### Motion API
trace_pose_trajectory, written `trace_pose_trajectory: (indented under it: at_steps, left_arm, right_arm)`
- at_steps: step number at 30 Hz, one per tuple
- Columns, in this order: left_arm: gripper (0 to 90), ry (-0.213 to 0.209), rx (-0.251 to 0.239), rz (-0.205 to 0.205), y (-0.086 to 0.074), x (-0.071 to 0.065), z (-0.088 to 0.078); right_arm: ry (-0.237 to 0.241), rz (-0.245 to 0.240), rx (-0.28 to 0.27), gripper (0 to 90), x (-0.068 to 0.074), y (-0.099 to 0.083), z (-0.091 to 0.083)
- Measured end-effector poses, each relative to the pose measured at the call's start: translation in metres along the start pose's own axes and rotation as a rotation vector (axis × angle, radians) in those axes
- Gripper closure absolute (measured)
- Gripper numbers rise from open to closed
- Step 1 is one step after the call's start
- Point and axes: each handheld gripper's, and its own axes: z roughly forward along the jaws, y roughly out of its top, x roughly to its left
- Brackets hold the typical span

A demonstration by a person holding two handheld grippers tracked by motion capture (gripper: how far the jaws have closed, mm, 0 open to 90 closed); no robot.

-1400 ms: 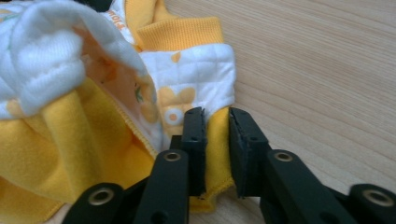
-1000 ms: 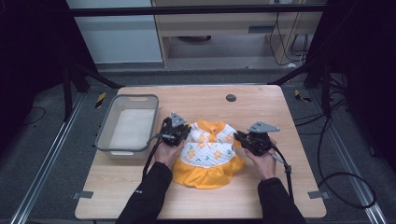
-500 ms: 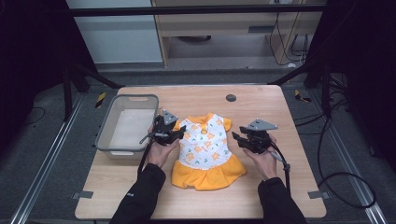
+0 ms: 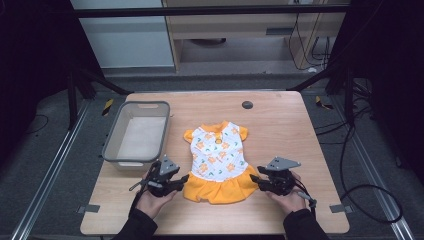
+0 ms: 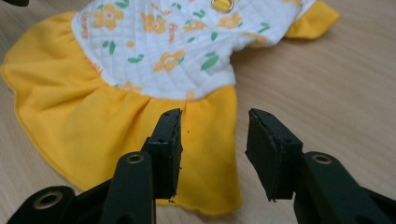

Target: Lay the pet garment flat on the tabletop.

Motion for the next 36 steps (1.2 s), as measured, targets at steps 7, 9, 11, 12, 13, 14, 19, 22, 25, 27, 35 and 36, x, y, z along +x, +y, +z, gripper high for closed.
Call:
trace_pose_trajectory:
  at_steps: [7, 9, 11, 12, 13, 14, 19, 22, 25, 27, 35, 36]
  left_arm:
    - [65.3, -0.059, 0.072, 0.004, -0.012, -0.008, 0.012]
    - [72.3, -0.072, 0.084, -0.010, -0.012, -0.008, 0.014]
    - [80.0, -0.085, 0.086, -0.016, -0.013, -0.008, 0.014]
    - [84.7, -0.076, 0.085, -0.004, -0.013, -0.008, 0.011]
    - [86.5, -0.076, 0.085, -0.004, -0.013, -0.008, 0.011]
    - [87.3, -0.083, 0.079, -0.014, -0.012, -0.005, 0.007]
    - [88.4, -0.091, 0.072, -0.011, -0.013, -0.002, -0.002]
    - [88.4, -0.084, 0.069, -0.011, -0.014, -0.003, -0.005]
    - [86.6, -0.063, 0.090, 0.001, -0.017, -0.003, -0.006]
    - [74.9, -0.043, 0.083, 0.016, -0.020, -0.003, -0.007]
    - [54.9, -0.026, -0.092, -0.010, -0.007, 0.007, -0.028]
    - [55.0, -0.027, -0.099, -0.012, -0.003, 0.008, -0.027]
  right_arm:
    - [-0.006, 0.005, 0.032, 60.3, 0.001, -0.011, 0.001]
    - [0.004, 0.004, 0.062, 69.4, 0.002, -0.013, 0.001]
    - [0.011, -0.001, 0.089, 77.8, 0.004, -0.014, 0.002]
    - [0.015, -0.003, 0.094, 81.6, 0.004, -0.014, 0.001]
    - [0.027, 0.002, 0.096, 84.1, 0.005, -0.013, -0.001]
    - [0.038, 0.006, 0.094, 85.7, 0.006, -0.013, -0.003]
    - [0.106, 0.050, 0.078, 87.1, 0.014, -0.014, -0.019]
    - [0.138, 0.062, 0.097, 86.8, 0.023, -0.021, -0.023]
    - [0.134, 0.047, 0.124, 83.4, 0.030, -0.026, -0.022]
    - [0.116, 0.011, 0.134, 75.1, 0.034, -0.029, -0.020]
    - [0.057, -0.001, -0.038, 69.7, 0.028, -0.012, -0.028]
    - [0.055, 0.005, -0.058, 71.4, 0.026, -0.008, -0.027]
